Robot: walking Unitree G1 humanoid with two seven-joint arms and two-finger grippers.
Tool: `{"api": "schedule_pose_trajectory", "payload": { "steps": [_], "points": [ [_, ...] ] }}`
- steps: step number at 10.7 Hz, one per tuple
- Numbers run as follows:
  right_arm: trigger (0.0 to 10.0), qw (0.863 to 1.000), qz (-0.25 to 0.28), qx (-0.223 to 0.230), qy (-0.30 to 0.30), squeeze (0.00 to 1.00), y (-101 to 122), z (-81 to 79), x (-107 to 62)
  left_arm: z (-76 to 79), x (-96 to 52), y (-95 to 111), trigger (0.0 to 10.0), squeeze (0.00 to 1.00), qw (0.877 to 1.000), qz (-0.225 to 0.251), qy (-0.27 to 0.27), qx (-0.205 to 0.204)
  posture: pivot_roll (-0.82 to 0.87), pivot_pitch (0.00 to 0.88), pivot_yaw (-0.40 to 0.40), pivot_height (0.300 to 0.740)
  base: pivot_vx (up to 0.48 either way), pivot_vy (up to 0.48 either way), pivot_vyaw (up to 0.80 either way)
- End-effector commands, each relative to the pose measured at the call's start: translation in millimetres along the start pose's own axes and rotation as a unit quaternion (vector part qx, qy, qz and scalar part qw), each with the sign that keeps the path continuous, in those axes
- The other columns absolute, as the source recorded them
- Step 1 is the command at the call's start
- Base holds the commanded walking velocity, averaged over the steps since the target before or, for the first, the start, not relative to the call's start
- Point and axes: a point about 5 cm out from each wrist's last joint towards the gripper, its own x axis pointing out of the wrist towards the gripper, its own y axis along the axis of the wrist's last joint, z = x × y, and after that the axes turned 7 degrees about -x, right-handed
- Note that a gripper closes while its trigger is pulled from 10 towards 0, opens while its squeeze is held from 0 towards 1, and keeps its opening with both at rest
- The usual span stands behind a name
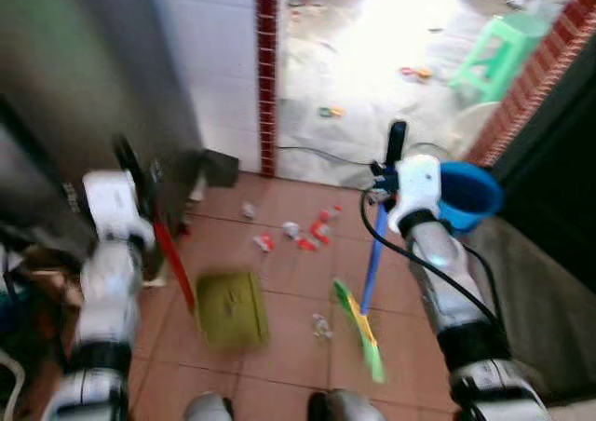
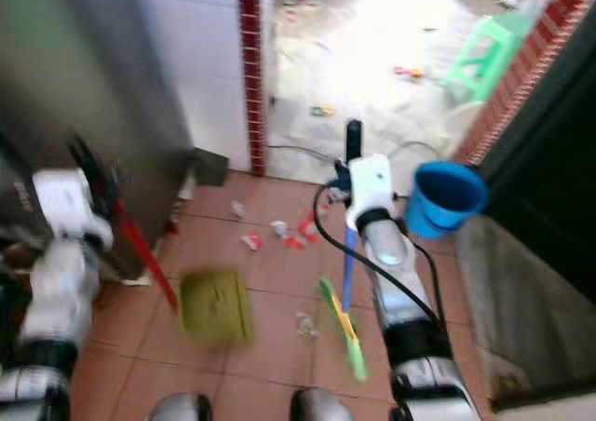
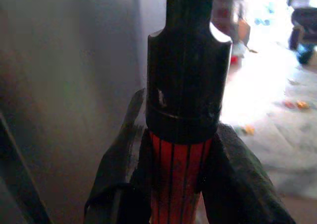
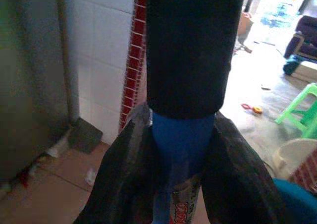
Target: Sweep floor
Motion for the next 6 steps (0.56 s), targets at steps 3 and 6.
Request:
{"api": "schedule_pose_trajectory", "payload": {
  "steps": [3,6],
  "points": [
    [10.0,0.998,0.064,-0.010,-0.022,0.00,27.7,3.3,17.9,7.8,11.1,21.9,10.0,0.00,0.999,0.045,0.016,-0.021,-0.04,0.000,0.002,0.740,0.000,0.000,0.00],
    [10.0,0.999,0.043,-0.013,-0.023,0.00,4.7,-1.4,1.9,32.3,-13.6,-2.0,10.0,0.00,0.999,0.009,0.011,-0.053,-0.03,0.000,0.013,0.740,0.000,0.000,0.00]
  ]
}}
